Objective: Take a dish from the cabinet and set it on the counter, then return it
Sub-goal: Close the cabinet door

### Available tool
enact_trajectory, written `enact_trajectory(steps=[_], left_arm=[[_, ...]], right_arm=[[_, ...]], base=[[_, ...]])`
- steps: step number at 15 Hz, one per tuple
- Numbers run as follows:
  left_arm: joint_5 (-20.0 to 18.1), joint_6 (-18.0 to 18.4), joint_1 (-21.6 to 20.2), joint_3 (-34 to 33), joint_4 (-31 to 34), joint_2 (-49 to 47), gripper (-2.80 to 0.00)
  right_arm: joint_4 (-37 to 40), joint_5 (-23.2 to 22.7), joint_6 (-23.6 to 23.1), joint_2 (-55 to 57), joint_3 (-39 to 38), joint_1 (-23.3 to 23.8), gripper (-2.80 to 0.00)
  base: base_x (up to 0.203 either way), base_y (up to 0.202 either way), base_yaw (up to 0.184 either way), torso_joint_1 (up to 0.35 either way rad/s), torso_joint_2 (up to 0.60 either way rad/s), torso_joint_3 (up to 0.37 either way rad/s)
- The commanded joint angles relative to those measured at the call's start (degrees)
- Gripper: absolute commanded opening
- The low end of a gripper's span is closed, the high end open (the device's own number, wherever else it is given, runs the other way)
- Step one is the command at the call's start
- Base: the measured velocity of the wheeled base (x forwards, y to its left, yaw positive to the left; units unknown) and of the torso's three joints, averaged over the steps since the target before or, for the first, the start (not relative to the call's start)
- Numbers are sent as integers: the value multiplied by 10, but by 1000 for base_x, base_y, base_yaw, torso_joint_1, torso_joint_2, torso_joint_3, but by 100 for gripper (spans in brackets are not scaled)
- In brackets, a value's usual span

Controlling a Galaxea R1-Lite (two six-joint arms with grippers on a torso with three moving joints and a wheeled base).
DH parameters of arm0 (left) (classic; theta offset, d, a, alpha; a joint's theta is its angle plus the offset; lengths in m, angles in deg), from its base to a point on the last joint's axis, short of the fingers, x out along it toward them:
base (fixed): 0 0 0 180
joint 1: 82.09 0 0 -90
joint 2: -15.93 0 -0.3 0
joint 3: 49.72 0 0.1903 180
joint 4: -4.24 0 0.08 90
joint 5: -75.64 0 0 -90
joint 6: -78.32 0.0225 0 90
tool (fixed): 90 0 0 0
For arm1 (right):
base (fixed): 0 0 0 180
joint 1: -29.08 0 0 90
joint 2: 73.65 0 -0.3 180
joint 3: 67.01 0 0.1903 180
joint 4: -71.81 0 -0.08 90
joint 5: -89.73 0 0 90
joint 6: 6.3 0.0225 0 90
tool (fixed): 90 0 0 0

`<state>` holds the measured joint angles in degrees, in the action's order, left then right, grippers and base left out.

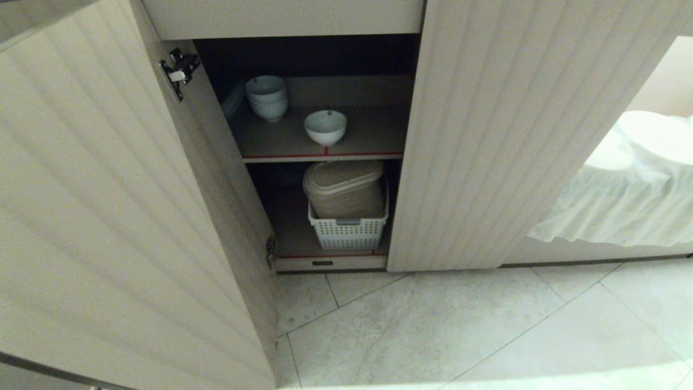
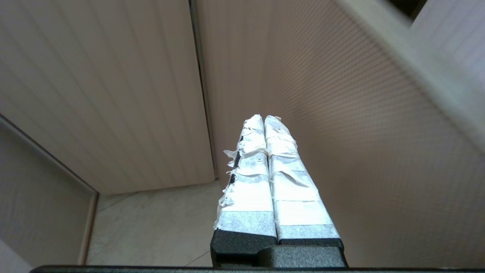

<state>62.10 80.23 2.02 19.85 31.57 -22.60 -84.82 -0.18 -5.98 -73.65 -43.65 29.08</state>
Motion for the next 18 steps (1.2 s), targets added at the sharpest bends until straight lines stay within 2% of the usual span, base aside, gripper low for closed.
enact_trajectory(steps=[1,5,13,15,18], left_arm=[[2,-1,0,-6,0,-13,-280],[0,-6,0,-22,-1,-17,-280],[-7,-45,0,-43,-17,-44,-280],[-7,-65,0,-43,-17,-53,-280],[-7,-69,0,-45,-17,-52,-280]], right_arm=[[0,0,0,0,0,-1,-280],[0,0,0,0,0,0,-280],[0,0,0,0,0,0,-280],[0,0,0,0,0,0,-280],[0,0,0,0,0,-1,-280]], base=[[0,0,0,0,0,0],[0,0,0,0,0,0],[0,0,0,0,0,0],[0,0,0,0,0,0],[0,0,0,0,0,0]])
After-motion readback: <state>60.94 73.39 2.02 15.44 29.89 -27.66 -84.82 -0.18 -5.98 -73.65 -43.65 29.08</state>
